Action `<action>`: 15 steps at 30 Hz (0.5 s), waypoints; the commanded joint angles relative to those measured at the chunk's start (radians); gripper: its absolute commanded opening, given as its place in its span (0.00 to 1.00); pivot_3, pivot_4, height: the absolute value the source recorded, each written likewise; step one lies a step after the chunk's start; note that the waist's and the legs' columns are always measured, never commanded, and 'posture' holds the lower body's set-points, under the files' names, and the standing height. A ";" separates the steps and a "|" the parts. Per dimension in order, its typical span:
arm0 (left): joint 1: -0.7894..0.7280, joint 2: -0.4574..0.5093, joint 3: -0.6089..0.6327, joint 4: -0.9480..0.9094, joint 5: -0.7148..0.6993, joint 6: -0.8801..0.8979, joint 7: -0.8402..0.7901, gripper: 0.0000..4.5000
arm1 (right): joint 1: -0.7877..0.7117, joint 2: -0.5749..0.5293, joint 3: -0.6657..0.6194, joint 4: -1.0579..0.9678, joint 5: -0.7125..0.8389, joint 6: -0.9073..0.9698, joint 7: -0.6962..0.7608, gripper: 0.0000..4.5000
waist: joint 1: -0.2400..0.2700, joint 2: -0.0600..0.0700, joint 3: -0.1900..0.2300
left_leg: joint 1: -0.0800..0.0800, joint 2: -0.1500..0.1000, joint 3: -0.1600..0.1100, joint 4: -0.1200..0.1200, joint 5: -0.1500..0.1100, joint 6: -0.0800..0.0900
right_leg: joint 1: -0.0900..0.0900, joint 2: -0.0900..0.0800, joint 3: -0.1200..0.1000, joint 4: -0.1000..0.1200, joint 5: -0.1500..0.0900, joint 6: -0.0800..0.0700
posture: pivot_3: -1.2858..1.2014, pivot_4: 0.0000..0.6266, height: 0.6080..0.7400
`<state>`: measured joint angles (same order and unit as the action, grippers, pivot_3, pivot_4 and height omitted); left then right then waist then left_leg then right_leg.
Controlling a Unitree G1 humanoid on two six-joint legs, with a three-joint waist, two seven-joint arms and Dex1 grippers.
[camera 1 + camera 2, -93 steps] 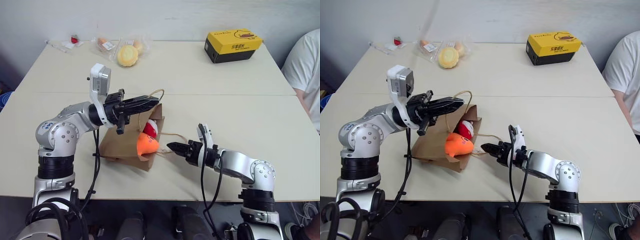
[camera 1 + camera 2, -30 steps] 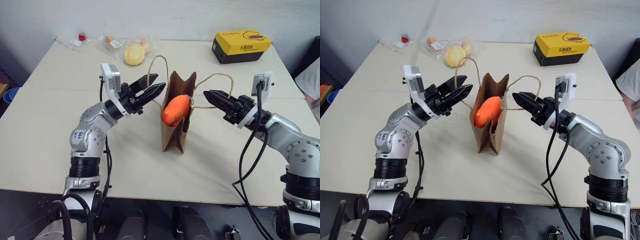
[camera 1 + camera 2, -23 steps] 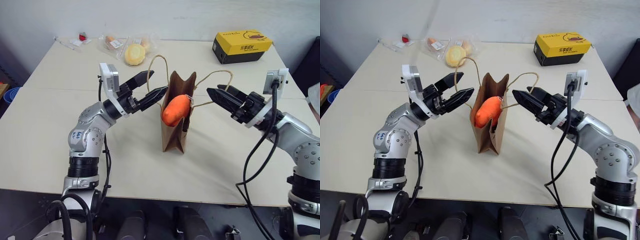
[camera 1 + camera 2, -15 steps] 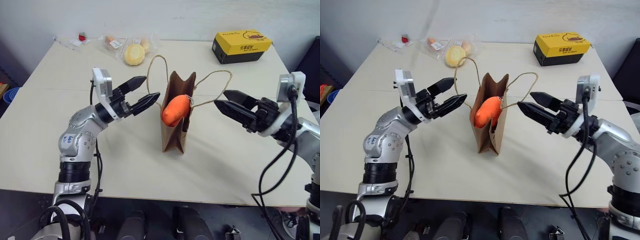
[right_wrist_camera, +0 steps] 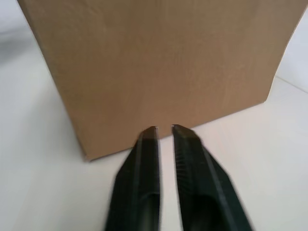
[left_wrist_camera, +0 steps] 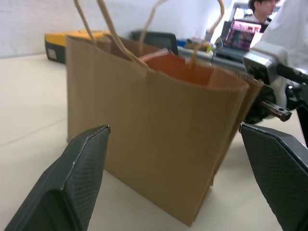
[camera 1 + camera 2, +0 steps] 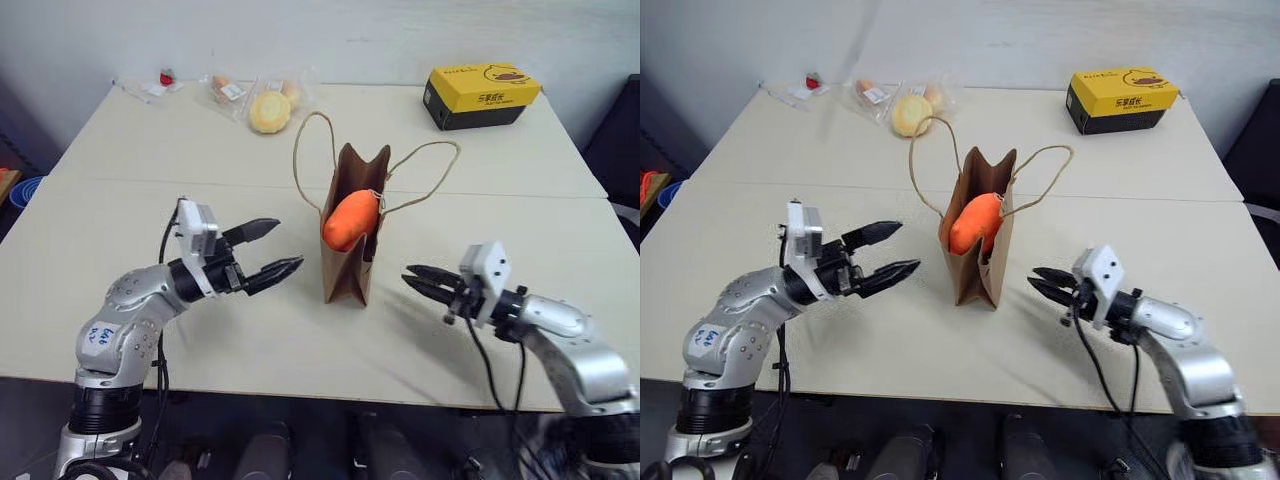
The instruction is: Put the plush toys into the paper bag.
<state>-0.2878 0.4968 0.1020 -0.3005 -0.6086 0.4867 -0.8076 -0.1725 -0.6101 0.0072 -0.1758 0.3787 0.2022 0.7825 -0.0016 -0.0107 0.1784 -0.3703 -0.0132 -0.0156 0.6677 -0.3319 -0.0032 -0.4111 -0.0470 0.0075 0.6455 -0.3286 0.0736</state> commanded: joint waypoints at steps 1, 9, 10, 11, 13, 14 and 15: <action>0.011 -0.037 -0.035 -0.061 0.038 -0.040 0.052 1.00 | -0.033 0.046 0.046 -0.007 -0.057 -0.041 -0.023 0.00 | 0.000 0.000 0.000 | 0.000 0.000 0.000 0.000 0.000 0.000 | 0.000 0.000 0.000 0.000 0.000 0.000 | 0.52 0.24 1.00; 0.027 -0.107 -0.073 -0.098 0.079 -0.061 0.144 1.00 | -0.092 0.102 0.138 -0.045 -0.092 0.028 -0.014 0.00 | 0.000 0.000 0.000 | -0.001 0.000 0.000 0.000 0.000 0.000 | 0.000 0.000 0.000 0.000 0.000 0.000 | 0.52 0.24 1.00; 0.031 -0.109 -0.076 -0.104 0.079 -0.061 0.149 1.00 | -0.104 0.108 0.147 -0.047 -0.095 0.036 -0.014 0.00 | -0.001 0.000 0.000 | -0.001 0.000 0.000 0.000 0.000 0.000 | 0.000 0.000 0.000 0.000 0.000 0.000 | 0.52 0.24 1.00; 0.035 -0.112 -0.079 -0.109 0.078 -0.060 0.154 1.00 | -0.118 0.117 0.156 -0.048 -0.098 0.049 -0.018 0.00 | -0.003 0.000 0.000 | -0.001 0.000 0.000 0.000 0.000 0.000 | -0.001 0.000 0.000 0.000 0.000 0.000 | 0.52 0.24 1.00; 0.040 -0.114 -0.083 -0.115 0.077 -0.059 0.161 1.00 | -0.147 0.136 0.173 -0.054 -0.097 0.085 -0.022 0.00 | -0.003 0.000 0.000 | 0.000 0.000 0.000 0.000 0.000 0.000 | -0.001 0.000 0.000 0.001 0.000 0.000 | 0.52 0.24 1.00; 0.041 -0.114 -0.084 -0.116 0.076 -0.058 0.163 1.00 | -0.159 0.145 0.179 -0.055 -0.097 0.098 -0.024 0.00 | -0.003 0.000 0.000 | 0.000 0.000 0.000 0.000 0.000 0.000 | -0.001 0.000 0.000 0.001 0.000 0.000 | 0.52 0.24 1.00; 0.041 -0.113 -0.084 -0.117 0.075 -0.057 0.164 1.00 | -0.166 0.151 0.182 -0.056 -0.099 0.106 -0.026 0.00 | -0.002 0.000 0.000 | 0.000 0.000 0.000 0.000 0.000 0.000 | -0.001 0.000 0.000 0.001 0.000 0.000 | 0.52 0.24 1.00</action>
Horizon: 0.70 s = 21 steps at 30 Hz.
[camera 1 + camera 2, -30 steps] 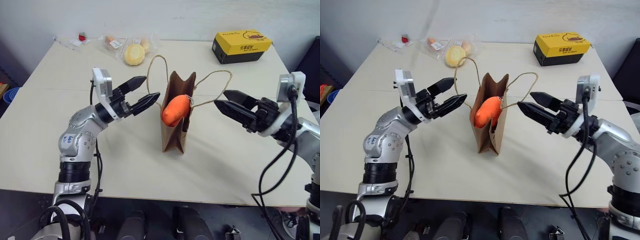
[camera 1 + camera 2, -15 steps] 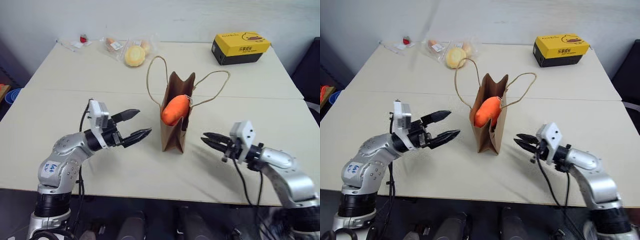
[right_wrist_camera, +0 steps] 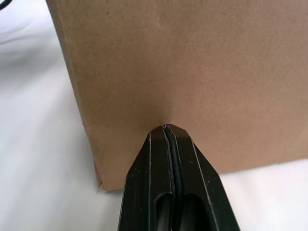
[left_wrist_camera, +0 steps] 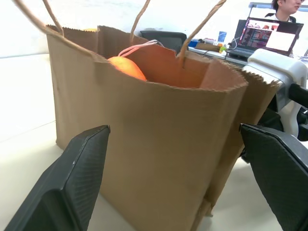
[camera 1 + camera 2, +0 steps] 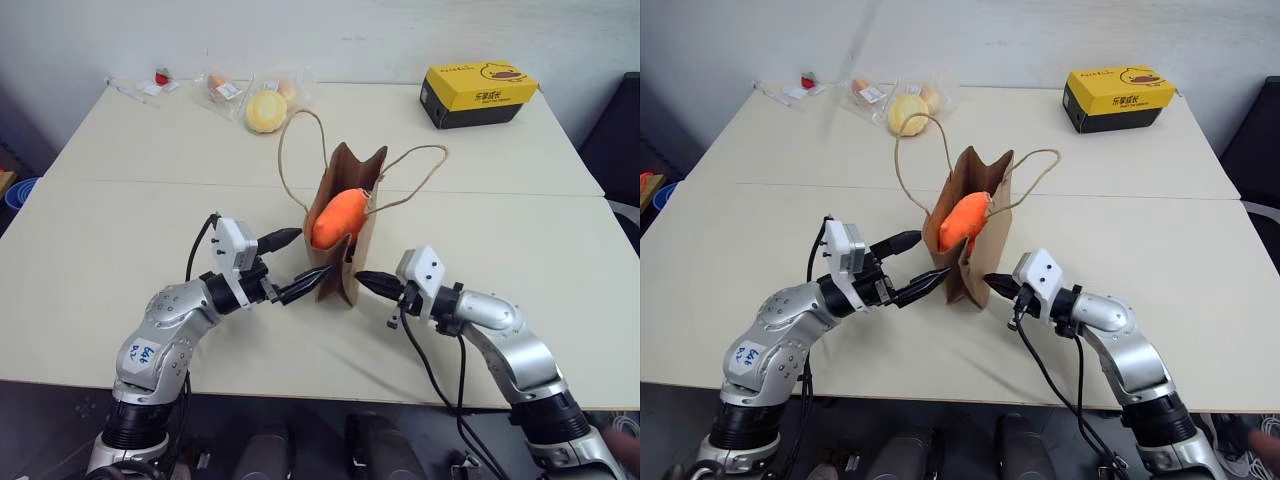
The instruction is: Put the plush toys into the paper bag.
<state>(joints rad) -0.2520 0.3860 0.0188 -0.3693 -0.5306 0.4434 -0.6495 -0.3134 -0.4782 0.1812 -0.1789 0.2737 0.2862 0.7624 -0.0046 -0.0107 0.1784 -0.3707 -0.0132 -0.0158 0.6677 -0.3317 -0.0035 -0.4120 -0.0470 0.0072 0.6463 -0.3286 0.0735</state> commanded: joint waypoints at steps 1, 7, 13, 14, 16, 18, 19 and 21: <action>0.006 -0.001 -0.001 -0.049 -0.002 -0.014 0.007 1.00 | -0.034 0.027 0.014 -0.050 0.007 0.035 -0.007 0.00 | 0.001 0.000 0.000 | 0.000 0.000 0.000 0.000 0.000 0.000 | 0.000 0.000 0.000 0.000 0.000 0.000 | 0.52 0.24 1.00; 0.022 -0.001 -0.001 -0.061 0.018 -0.019 0.033 1.00 | -0.081 0.082 0.054 -0.026 -0.013 0.080 -0.017 0.00 | 0.002 0.000 0.000 | 0.000 0.000 0.000 0.000 0.000 0.000 | 0.000 0.000 0.000 0.000 0.000 0.000 | 0.52 0.24 1.00; 0.047 0.005 -0.007 -0.064 0.054 -0.039 0.049 1.00 | -0.107 0.123 0.088 -0.015 -0.041 0.095 -0.028 0.00 | 0.001 0.000 0.000 | 0.000 0.000 0.000 0.000 0.000 0.000 | 0.000 0.000 0.000 0.000 0.000 0.000 | 0.52 0.24 1.00; 0.049 0.007 -0.006 -0.060 0.063 -0.043 0.051 1.00 | -0.110 0.128 0.091 -0.013 -0.045 0.097 -0.031 0.00 | 0.001 0.000 0.000 | 0.000 0.000 0.000 0.000 0.000 0.000 | 0.000 0.000 0.000 0.000 0.000 0.000 | 0.52 0.24 1.00; 0.044 0.009 -0.006 -0.040 0.088 -0.055 0.059 1.00 | -0.114 0.136 0.094 -0.011 -0.052 0.096 -0.029 0.00 | 0.001 0.000 0.000 | 0.000 0.000 0.000 0.000 0.000 0.000 | 0.000 0.000 0.000 0.000 0.000 0.000 | 0.52 0.24 1.00; 0.031 0.004 -0.008 -0.015 0.113 -0.074 0.066 1.00 | -0.114 0.140 0.097 -0.013 -0.055 0.094 -0.025 0.00 | 0.001 0.000 0.000 | 0.000 0.000 0.000 0.000 0.000 0.000 | 0.000 0.000 0.000 0.000 0.000 0.000 | 0.52 0.24 1.00; 0.026 0.001 -0.010 -0.007 0.119 -0.083 0.067 1.00 | -0.113 0.142 0.098 -0.015 -0.057 0.095 -0.025 0.00 | 0.001 0.000 0.000 | 0.000 0.000 0.000 0.000 0.000 0.000 | 0.000 0.000 0.000 0.000 0.000 0.000 | 0.52 0.24 1.00; 0.010 -0.019 -0.013 0.012 0.127 -0.093 0.082 1.00 | -0.111 0.140 0.104 -0.017 -0.061 0.093 -0.016 0.00 | 0.001 0.000 0.000 | 0.000 0.000 0.000 0.000 0.000 0.000 | 0.000 0.000 0.000 0.000 0.000 0.000 | 0.52 0.24 1.00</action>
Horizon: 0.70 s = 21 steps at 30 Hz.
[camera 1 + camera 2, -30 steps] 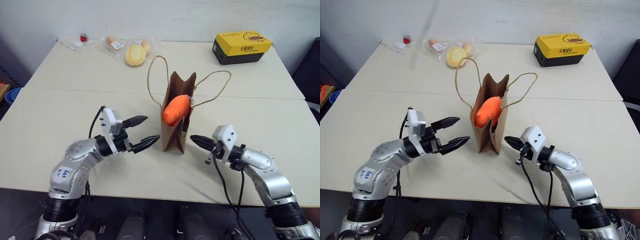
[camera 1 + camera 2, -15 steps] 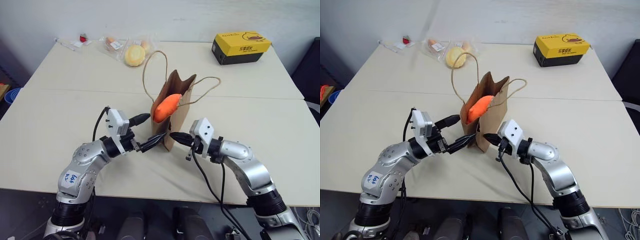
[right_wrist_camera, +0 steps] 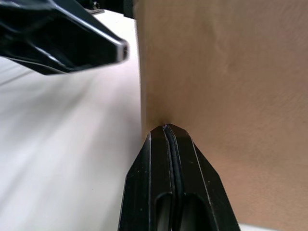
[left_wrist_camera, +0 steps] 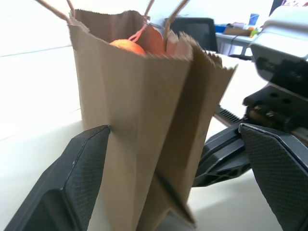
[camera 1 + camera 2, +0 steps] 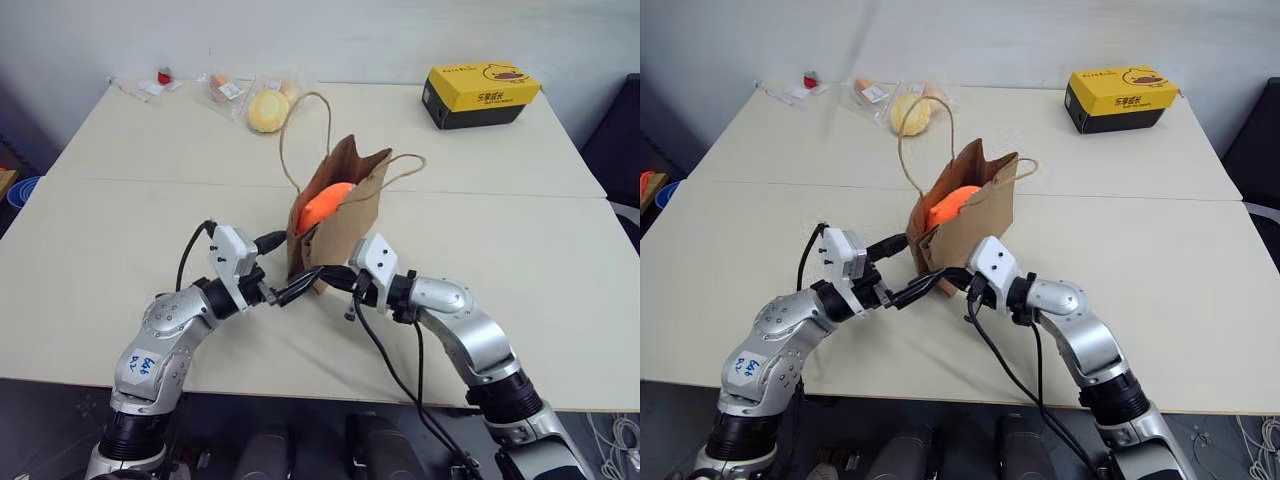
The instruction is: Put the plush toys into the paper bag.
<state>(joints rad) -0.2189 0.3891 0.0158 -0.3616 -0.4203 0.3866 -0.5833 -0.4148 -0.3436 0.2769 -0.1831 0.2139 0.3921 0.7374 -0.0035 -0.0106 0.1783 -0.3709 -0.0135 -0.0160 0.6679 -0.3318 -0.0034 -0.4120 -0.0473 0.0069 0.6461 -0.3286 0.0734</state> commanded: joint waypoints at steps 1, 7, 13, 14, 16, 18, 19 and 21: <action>-0.030 -0.031 -0.016 0.011 0.022 -0.041 0.020 1.00 | -0.008 0.003 0.009 -0.012 -0.003 -0.016 0.012 0.00 | 0.001 0.000 0.000 | 0.000 0.000 0.000 0.000 0.000 0.000 | 0.000 0.000 0.000 0.000 0.000 0.000 | 0.52 0.24 1.00; -0.059 -0.078 -0.025 0.044 0.030 -0.058 0.039 0.96 | 0.000 -0.004 0.007 -0.009 -0.014 -0.025 0.028 0.00 | 0.000 0.000 0.000 | 0.000 0.000 0.000 0.000 0.000 0.000 | 0.000 0.000 0.000 0.000 0.000 0.000 | 0.52 0.24 1.00; -0.075 -0.111 -0.043 0.067 0.061 -0.080 0.061 0.58 | 0.006 -0.005 0.007 -0.007 -0.023 -0.038 0.045 0.00 | 0.000 0.000 0.000 | 0.000 0.000 0.000 0.000 0.000 0.000 | 0.000 0.000 0.000 0.001 0.000 0.000 | 0.52 0.24 1.00; -0.075 -0.110 -0.044 0.072 0.070 -0.085 0.064 0.51 | 0.007 -0.007 0.005 -0.007 -0.023 -0.040 0.048 0.00 | 0.000 0.000 0.000 | 0.000 0.000 0.000 0.000 0.000 0.000 | 0.000 0.000 0.000 0.001 0.000 0.000 | 0.52 0.24 1.00; -0.080 -0.106 -0.037 0.089 0.079 -0.097 0.062 0.36 | 0.012 -0.017 -0.003 -0.013 -0.020 -0.041 0.056 0.00 | 0.000 0.000 0.000 | 0.000 0.000 0.000 0.000 0.000 0.000 | 0.000 0.000 0.000 0.001 0.000 0.000 | 0.52 0.24 1.00; -0.088 -0.099 -0.027 0.107 0.080 -0.108 0.049 0.22 | 0.022 -0.033 -0.018 -0.029 -0.011 -0.040 0.067 0.00 | 0.001 0.000 0.000 | 0.000 0.000 0.000 0.000 0.000 0.000 | 0.000 0.000 0.000 0.001 0.000 0.000 | 0.52 0.24 1.00; -0.092 -0.093 -0.023 0.116 0.079 -0.116 0.039 0.16 | 0.027 -0.041 -0.025 -0.037 -0.007 -0.040 0.072 0.00 | 0.001 0.000 0.000 | 0.000 0.000 0.000 0.000 0.000 0.000 | 0.000 0.000 0.000 0.001 0.000 0.000 | 0.52 0.24 1.00; -0.116 -0.086 0.006 0.145 0.025 -0.120 -0.011 0.01 | 0.052 -0.066 -0.059 -0.072 0.018 -0.044 0.085 0.00 | 0.002 0.000 0.000 | 0.000 0.000 0.000 0.000 0.000 0.000 | 0.000 0.000 0.000 0.001 0.000 0.000 | 0.52 0.24 1.00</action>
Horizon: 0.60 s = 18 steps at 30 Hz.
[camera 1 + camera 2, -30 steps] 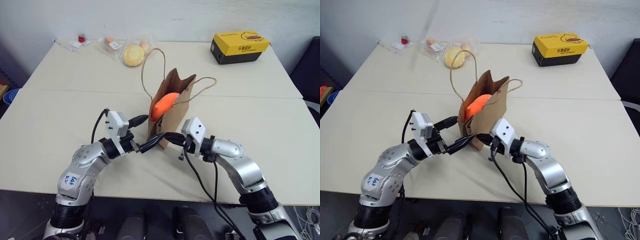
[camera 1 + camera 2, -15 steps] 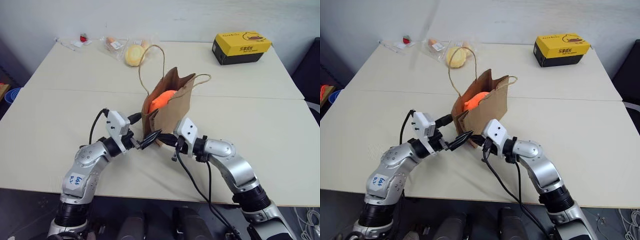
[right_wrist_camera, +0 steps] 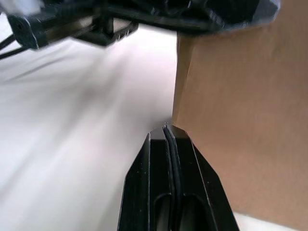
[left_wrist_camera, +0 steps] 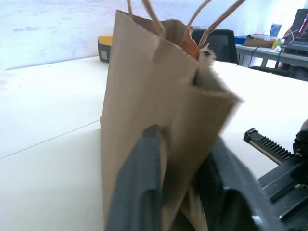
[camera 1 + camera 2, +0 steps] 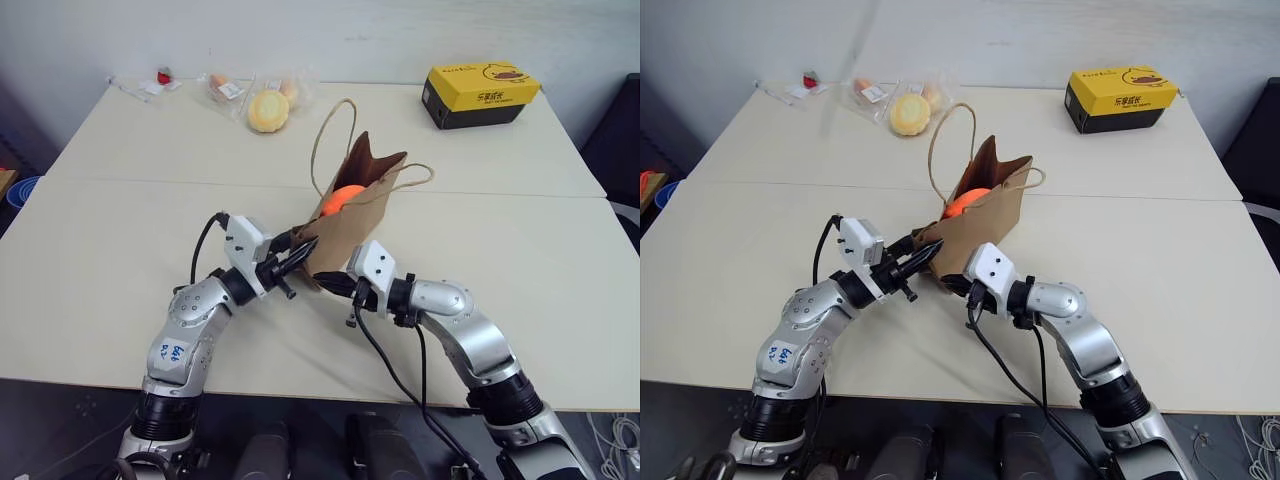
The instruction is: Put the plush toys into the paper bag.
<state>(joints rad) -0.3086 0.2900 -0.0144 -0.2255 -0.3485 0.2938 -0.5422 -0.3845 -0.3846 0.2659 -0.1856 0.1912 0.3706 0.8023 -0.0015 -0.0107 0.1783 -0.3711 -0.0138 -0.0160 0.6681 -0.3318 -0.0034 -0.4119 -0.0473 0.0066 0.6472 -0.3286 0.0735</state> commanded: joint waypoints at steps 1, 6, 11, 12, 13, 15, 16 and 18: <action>-0.042 0.021 0.052 0.023 -0.078 -0.028 -0.086 0.01 | 0.041 -0.040 -0.073 -0.093 0.057 -0.022 0.026 0.00 | 0.001 0.000 0.000 | 0.000 0.000 0.000 0.000 0.000 0.000 | 0.000 0.000 0.000 0.000 0.000 0.000 | 0.52 0.24 1.00; -0.130 0.126 0.084 0.084 -0.255 0.050 -0.371 0.01 | 0.206 -0.205 -0.277 -0.237 0.162 -0.028 0.104 0.00 | 0.007 0.000 0.000 | -0.001 -0.001 -0.001 0.000 0.000 0.000 | 0.000 -0.001 -0.001 -0.001 0.000 0.000 | 0.52 0.24 1.00; -0.246 0.211 0.029 0.224 -0.235 -0.012 -0.629 0.01 | 0.451 -0.389 -0.617 -0.236 0.274 -0.113 0.275 0.00 | 0.013 0.000 0.000 | 0.000 -0.001 0.000 0.000 -0.001 0.001 | 0.003 0.000 -0.001 -0.002 0.000 0.000 | 0.52 0.24 1.00; -0.261 0.217 0.017 0.253 -0.216 -0.037 -0.661 0.01 | 0.488 -0.396 -0.668 -0.218 0.288 -0.137 0.295 0.00 | 0.015 0.000 0.000 | 0.001 -0.001 0.000 0.000 -0.001 0.001 | 0.004 0.000 -0.001 -0.002 0.000 0.000 | 0.52 0.24 1.00; -0.274 0.220 0.008 0.285 -0.202 -0.062 -0.693 0.01 | 0.521 -0.392 -0.720 -0.201 0.307 -0.129 0.288 0.00 | 0.015 0.000 0.000 | 0.001 -0.001 0.000 0.000 -0.001 0.001 | 0.004 0.000 -0.001 -0.003 0.000 0.000 | 0.52 0.24 1.00; -0.289 0.224 -0.008 0.352 -0.169 -0.116 -0.746 0.01 | 0.568 -0.377 -0.790 -0.160 0.328 -0.137 0.277 0.00 | 0.011 0.000 0.000 | 0.002 -0.001 0.001 0.000 -0.001 0.001 | 0.004 0.001 0.000 -0.002 0.000 0.000 | 0.52 0.24 1.00; -0.293 0.223 -0.013 0.385 -0.151 -0.145 -0.760 0.01 | 0.593 -0.374 -0.809 -0.134 0.319 -0.164 0.289 0.00 | 0.009 0.000 0.000 | 0.003 -0.001 0.002 0.000 -0.001 0.001 | 0.004 0.001 0.001 -0.001 0.000 0.000 | 0.52 0.24 1.00; -0.297 0.218 -0.016 0.438 -0.120 -0.208 -0.786 0.01 | 0.630 -0.362 -0.825 -0.091 0.290 -0.237 0.298 0.00 | 0.005 0.000 0.000 | 0.003 -0.001 0.002 0.000 0.000 0.002 | 0.004 0.001 0.001 -0.001 0.000 0.000 | 0.52 0.24 1.00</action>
<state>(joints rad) -0.5896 0.5033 -0.0226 0.1901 -0.4945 0.1413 -1.2991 0.2334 -0.7598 -0.5247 -0.2887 0.4878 0.1985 1.0884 0.0035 -0.0108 0.1784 -0.3678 -0.0145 -0.0139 0.6681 -0.3322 -0.0015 -0.4085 -0.0462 0.0076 0.6466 -0.3286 0.0735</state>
